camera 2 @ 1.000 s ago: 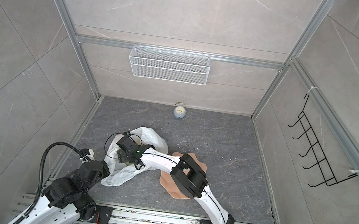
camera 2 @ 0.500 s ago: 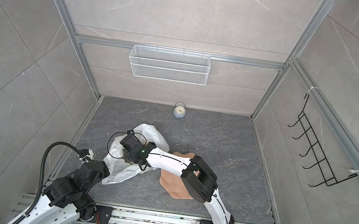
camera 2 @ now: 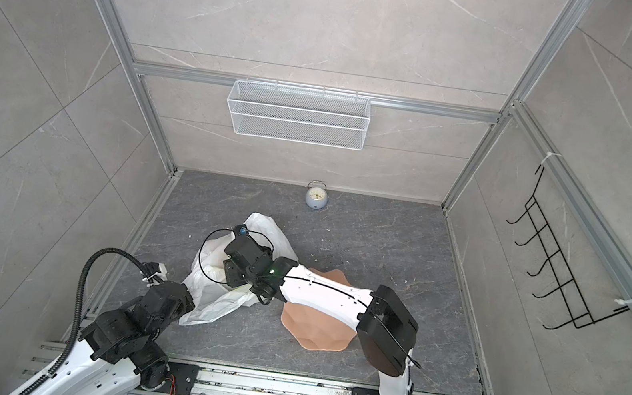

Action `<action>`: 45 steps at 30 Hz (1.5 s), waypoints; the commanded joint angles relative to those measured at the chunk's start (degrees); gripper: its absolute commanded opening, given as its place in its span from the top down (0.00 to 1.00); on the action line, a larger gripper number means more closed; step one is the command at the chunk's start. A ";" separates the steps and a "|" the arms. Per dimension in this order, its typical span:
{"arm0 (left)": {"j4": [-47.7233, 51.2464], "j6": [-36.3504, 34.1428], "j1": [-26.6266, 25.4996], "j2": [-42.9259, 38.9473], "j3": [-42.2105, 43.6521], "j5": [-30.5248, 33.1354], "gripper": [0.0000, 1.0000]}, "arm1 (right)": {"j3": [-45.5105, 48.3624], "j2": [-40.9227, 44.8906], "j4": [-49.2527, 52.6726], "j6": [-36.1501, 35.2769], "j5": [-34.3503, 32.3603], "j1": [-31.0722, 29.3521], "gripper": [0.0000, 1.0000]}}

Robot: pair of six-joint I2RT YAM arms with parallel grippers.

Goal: Take the fake fruits out of the plastic bag
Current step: 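Grasp the yellow pepper with the right gripper and lift it out, then carry the yellow pepper with the right gripper into the pink bowl and release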

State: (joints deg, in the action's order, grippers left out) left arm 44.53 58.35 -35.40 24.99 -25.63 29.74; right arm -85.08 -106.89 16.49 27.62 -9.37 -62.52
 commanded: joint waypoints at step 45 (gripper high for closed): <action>0.14 -0.78 -0.17 -0.74 -2.32 1.35 0.99 | 44.74 24.69 -7.33 11.91 -25.80 8.70 0.42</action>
State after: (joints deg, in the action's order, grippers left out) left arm 44.73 58.11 -35.40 24.80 -26.13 29.89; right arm -41.41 -81.30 12.60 37.67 -34.15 -53.76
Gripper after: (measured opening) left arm 0.049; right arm 0.585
